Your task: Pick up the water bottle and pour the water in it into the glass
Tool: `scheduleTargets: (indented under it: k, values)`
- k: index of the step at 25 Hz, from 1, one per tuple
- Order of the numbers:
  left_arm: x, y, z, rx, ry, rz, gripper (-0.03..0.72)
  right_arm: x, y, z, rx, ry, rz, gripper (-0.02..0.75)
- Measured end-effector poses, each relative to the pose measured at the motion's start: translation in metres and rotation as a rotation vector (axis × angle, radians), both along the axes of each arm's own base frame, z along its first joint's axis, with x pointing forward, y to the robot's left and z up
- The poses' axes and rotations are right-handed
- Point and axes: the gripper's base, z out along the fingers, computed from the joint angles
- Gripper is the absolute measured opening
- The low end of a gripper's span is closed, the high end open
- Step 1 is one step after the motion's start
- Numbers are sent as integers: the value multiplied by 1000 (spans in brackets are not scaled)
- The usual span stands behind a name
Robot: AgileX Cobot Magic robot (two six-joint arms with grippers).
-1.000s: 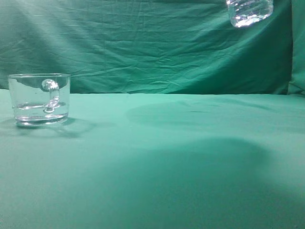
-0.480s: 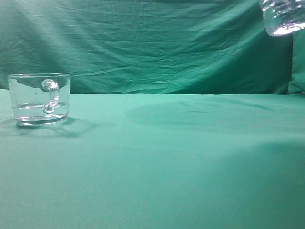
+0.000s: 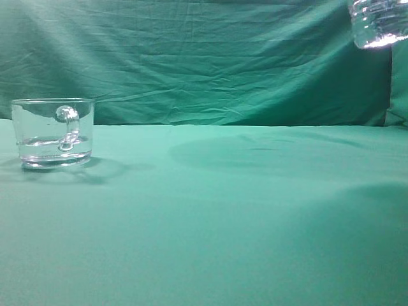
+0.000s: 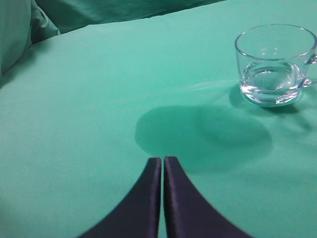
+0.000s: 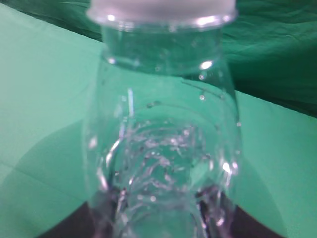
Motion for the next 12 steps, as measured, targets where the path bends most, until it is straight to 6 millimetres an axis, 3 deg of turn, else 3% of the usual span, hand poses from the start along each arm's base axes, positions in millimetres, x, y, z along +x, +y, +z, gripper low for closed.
scheduleTargets:
  k: [8,12]
  values:
    - [0,0,0,0,0,0,0,-16,-2,-35,28,-55,16,267]
    - [0,0,0,0,0,0,0,-10,3,-58,62,-55,44,267]
